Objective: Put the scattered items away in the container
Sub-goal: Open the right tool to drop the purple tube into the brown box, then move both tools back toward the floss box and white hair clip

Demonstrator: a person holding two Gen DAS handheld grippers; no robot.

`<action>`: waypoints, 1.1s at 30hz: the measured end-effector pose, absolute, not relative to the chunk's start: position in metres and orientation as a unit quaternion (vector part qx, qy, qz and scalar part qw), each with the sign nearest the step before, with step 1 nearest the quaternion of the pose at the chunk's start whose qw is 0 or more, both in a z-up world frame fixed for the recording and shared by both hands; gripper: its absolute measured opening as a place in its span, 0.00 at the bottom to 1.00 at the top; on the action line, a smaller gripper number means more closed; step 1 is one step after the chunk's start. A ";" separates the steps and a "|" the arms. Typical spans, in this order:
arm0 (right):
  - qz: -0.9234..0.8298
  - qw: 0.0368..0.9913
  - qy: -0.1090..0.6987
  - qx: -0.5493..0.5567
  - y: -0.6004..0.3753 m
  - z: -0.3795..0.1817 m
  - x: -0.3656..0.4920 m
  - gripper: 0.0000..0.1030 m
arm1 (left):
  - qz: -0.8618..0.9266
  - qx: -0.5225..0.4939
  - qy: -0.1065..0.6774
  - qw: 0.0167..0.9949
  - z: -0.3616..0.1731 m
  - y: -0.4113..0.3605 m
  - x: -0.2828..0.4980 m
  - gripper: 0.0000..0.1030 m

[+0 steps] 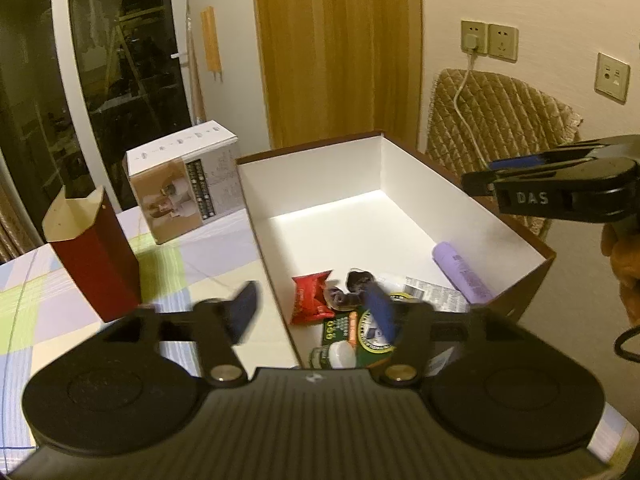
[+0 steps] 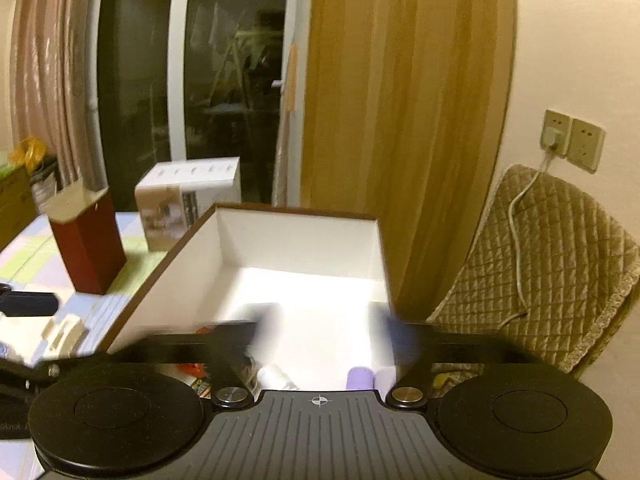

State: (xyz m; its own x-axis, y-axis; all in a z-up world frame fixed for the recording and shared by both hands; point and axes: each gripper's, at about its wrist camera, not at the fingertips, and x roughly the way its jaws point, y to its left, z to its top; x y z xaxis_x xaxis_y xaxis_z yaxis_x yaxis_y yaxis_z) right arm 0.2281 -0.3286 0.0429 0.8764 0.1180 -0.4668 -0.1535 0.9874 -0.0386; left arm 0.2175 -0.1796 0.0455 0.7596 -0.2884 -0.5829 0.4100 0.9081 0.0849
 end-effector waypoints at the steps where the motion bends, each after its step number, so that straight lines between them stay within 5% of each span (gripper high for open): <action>1: 0.069 0.969 0.234 -0.040 -0.329 0.044 0.227 0.96 | -0.182 0.105 0.288 0.934 0.046 -0.179 0.217 0.78; 8: 0.060 0.969 0.236 -0.041 -0.335 0.048 0.225 0.96 | -0.165 0.111 0.279 0.939 0.047 -0.175 0.216 0.99; 33: 0.044 0.970 0.236 -0.033 -0.321 0.084 0.177 1.00 | -0.161 0.118 0.272 0.941 0.073 -0.147 0.173 0.99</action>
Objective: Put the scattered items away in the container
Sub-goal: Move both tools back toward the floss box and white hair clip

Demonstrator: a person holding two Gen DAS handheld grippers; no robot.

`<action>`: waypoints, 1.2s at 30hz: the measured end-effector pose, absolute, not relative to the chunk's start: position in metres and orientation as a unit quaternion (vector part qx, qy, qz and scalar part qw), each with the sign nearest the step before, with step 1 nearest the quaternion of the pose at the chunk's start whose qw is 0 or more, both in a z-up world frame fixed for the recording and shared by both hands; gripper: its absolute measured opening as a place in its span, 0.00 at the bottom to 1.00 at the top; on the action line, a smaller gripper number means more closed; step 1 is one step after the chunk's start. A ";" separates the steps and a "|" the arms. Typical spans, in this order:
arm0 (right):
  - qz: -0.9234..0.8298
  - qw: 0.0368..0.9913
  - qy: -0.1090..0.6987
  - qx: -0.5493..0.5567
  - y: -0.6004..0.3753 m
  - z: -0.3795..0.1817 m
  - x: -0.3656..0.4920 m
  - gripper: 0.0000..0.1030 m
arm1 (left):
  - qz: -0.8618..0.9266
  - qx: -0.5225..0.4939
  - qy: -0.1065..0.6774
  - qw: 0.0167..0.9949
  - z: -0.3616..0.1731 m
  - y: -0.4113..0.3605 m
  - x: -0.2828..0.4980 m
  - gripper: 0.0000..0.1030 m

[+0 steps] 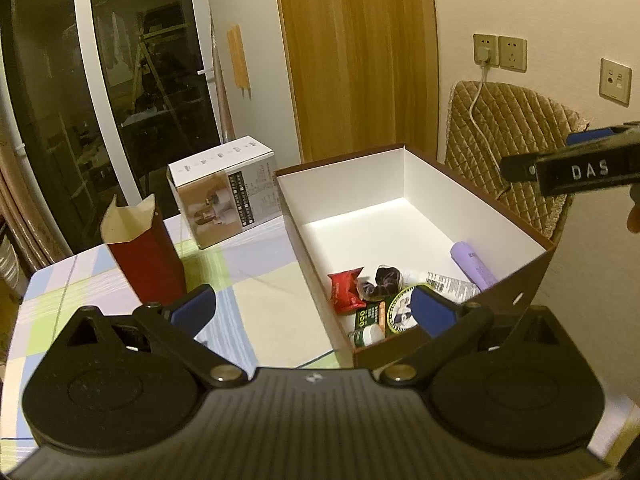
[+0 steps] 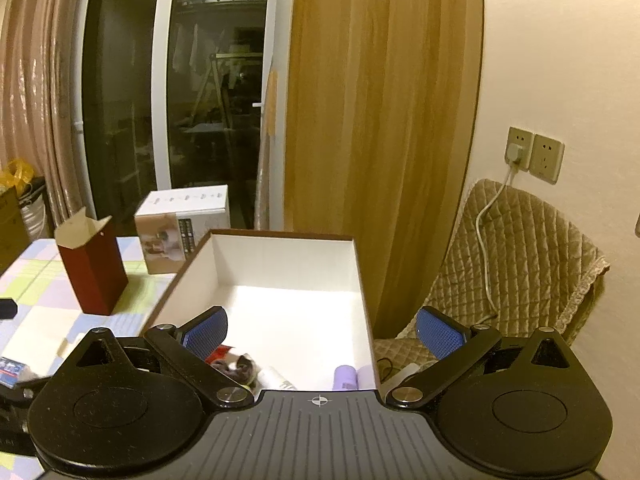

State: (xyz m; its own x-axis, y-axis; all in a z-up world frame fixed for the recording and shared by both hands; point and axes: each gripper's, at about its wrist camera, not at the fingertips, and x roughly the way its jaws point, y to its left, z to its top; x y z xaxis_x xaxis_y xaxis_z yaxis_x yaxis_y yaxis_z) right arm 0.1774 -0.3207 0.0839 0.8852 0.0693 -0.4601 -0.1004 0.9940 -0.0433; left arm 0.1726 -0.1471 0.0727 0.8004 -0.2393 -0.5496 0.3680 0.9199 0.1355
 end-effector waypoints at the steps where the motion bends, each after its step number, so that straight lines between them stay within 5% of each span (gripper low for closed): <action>1: 0.045 0.970 0.235 -0.032 -0.318 0.086 0.174 1.00 | -0.161 0.118 0.272 0.941 0.074 -0.144 0.168 0.99; 36: 0.224 0.939 0.252 -0.067 -0.137 0.076 0.092 1.00 | -0.019 0.075 0.319 0.945 0.046 0.058 0.080 0.99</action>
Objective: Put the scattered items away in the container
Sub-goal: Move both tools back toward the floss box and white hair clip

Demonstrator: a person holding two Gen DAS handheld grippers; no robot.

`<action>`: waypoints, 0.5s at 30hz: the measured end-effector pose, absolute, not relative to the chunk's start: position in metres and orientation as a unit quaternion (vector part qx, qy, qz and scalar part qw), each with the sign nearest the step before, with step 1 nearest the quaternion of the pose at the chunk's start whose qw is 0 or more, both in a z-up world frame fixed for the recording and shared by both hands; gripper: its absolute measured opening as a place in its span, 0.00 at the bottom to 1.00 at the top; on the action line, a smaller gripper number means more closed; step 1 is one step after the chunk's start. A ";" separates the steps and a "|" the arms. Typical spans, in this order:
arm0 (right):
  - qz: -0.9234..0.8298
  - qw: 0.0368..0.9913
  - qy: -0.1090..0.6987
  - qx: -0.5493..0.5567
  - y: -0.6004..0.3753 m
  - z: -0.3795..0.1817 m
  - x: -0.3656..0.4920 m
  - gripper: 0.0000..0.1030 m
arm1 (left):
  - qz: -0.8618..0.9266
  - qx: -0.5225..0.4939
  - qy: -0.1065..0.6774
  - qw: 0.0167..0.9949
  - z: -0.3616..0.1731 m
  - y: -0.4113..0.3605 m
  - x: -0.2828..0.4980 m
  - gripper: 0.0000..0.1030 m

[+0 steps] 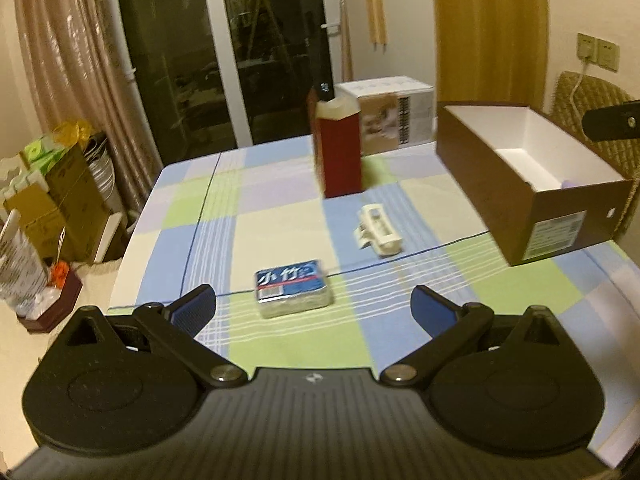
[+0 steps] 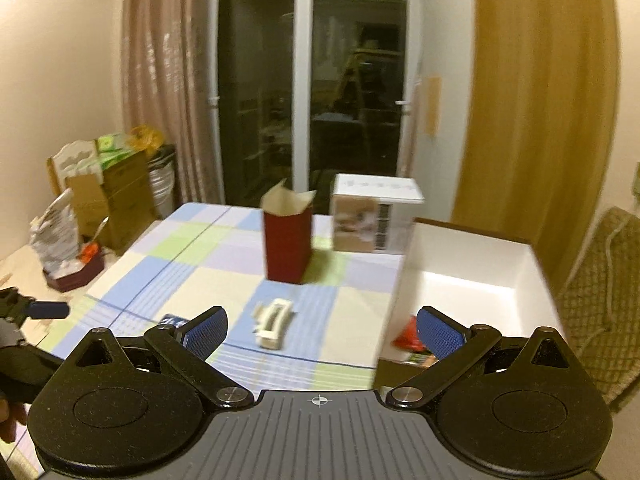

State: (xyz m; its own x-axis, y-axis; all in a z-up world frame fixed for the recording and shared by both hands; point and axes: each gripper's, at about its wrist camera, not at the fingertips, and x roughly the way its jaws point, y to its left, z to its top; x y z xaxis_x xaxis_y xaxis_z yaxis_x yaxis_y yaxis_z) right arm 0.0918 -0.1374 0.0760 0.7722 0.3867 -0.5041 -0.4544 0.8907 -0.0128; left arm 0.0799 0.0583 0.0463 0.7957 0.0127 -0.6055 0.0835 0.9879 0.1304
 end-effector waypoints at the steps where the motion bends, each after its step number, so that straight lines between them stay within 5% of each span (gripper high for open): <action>1: 0.229 0.937 0.255 -0.068 -0.130 0.071 0.095 1.00 | -0.016 0.074 0.322 0.944 0.042 0.063 0.083 0.99; 15: 0.253 0.918 0.299 -0.063 -0.067 0.002 0.165 1.00 | -0.009 0.058 0.360 0.931 -0.021 0.092 0.155 0.99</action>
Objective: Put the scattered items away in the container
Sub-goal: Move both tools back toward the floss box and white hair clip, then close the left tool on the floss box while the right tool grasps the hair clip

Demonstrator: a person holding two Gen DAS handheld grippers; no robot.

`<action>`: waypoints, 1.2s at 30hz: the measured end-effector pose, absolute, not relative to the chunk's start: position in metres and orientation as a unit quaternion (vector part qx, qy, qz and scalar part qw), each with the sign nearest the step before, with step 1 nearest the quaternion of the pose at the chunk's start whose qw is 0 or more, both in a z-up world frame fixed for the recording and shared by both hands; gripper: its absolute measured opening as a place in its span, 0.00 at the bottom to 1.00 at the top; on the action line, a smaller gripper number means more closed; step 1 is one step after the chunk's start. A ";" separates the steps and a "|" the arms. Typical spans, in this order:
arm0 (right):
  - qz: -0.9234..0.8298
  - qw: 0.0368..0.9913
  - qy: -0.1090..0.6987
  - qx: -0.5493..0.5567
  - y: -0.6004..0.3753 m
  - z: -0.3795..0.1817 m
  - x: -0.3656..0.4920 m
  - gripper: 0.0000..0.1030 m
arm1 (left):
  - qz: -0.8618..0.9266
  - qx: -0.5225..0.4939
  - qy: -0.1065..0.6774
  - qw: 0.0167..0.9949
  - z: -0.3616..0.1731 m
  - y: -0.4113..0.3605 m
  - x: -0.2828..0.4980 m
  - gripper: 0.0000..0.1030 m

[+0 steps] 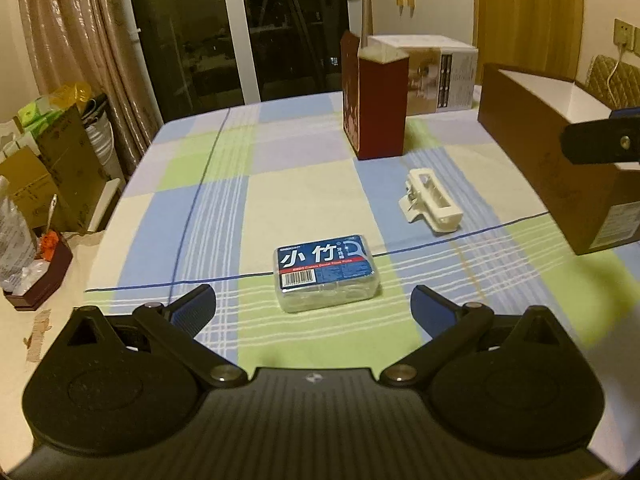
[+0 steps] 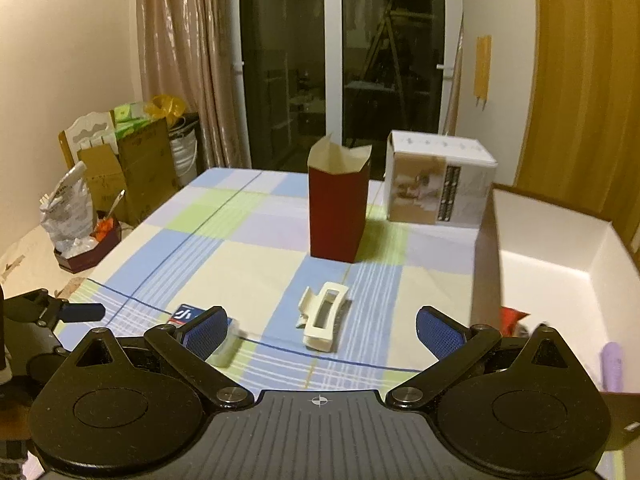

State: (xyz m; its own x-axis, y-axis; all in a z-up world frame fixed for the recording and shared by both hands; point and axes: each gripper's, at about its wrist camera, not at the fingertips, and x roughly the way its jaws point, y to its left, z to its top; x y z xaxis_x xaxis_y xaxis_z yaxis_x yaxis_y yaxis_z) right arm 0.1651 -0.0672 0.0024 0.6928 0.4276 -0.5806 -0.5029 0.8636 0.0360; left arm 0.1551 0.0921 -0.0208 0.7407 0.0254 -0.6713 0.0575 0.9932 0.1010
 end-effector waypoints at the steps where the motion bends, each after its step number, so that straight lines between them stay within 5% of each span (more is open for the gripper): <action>1: 0.251 0.917 0.305 -0.062 -0.064 -0.004 0.172 1.00 | -0.008 0.057 0.363 0.930 -0.027 0.092 0.161 0.99; 21: 0.264 0.898 0.347 -0.067 -0.038 -0.082 0.248 1.00 | 0.012 0.025 0.387 0.922 -0.083 0.094 0.228 0.98; 25: 0.264 0.895 0.354 -0.059 -0.033 -0.093 0.263 1.00 | 0.008 0.017 0.389 0.921 -0.082 0.095 0.230 0.83; 31: 0.266 0.892 0.363 -0.054 -0.025 -0.106 0.275 1.00 | 0.009 0.012 0.393 0.919 -0.080 0.097 0.230 0.82; 34: 0.265 0.889 0.369 -0.052 -0.023 -0.111 0.279 0.83 | 0.006 0.013 0.393 0.920 -0.081 0.098 0.230 0.82; 36: 0.263 0.888 0.373 -0.049 -0.022 -0.114 0.282 0.82 | 0.006 0.013 0.392 0.920 -0.081 0.099 0.229 0.82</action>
